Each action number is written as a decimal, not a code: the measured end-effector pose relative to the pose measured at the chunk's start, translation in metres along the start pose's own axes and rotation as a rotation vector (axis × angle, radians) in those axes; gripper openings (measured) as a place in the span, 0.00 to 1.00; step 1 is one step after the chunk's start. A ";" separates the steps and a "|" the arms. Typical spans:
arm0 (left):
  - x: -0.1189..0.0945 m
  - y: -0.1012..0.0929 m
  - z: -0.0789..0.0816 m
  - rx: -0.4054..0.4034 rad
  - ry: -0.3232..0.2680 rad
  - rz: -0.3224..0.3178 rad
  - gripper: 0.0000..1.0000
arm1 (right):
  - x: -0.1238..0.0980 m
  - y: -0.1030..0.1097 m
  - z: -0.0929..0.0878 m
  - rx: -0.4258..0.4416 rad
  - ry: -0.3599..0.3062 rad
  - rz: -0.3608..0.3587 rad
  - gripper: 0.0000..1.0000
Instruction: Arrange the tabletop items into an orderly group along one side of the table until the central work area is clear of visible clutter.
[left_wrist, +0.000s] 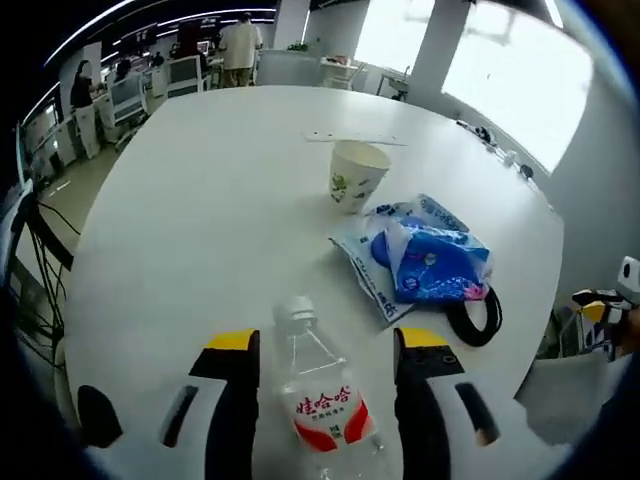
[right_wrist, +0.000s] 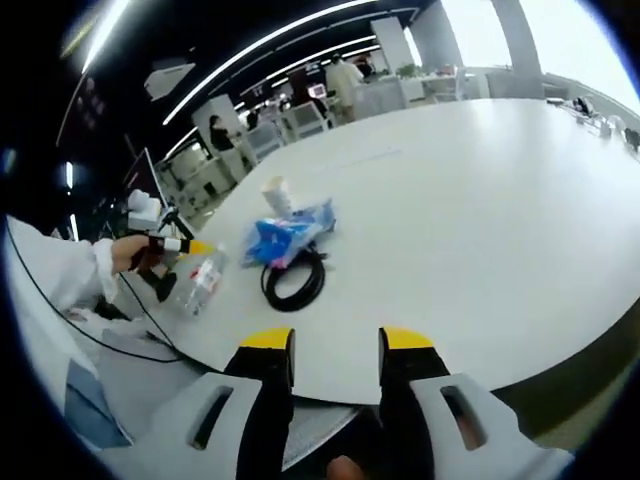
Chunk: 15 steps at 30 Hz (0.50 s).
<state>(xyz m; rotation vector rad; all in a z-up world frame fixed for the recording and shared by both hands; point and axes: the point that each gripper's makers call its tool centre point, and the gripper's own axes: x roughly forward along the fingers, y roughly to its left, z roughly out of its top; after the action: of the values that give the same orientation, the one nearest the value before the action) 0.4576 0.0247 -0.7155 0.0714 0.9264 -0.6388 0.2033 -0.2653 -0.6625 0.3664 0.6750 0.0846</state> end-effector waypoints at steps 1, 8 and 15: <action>0.003 0.002 0.000 -0.003 0.001 -0.001 0.53 | 0.000 0.000 -0.003 0.005 0.006 -0.003 0.31; 0.013 0.006 -0.002 -0.039 0.002 0.019 0.53 | 0.001 0.001 -0.015 0.024 0.034 -0.015 0.30; 0.019 0.003 -0.004 -0.060 0.008 0.031 0.49 | 0.007 0.000 -0.015 0.042 0.039 -0.020 0.30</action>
<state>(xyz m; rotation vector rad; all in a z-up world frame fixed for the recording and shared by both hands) 0.4647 0.0196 -0.7332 0.0344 0.9501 -0.5821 0.1994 -0.2592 -0.6773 0.3993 0.7196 0.0583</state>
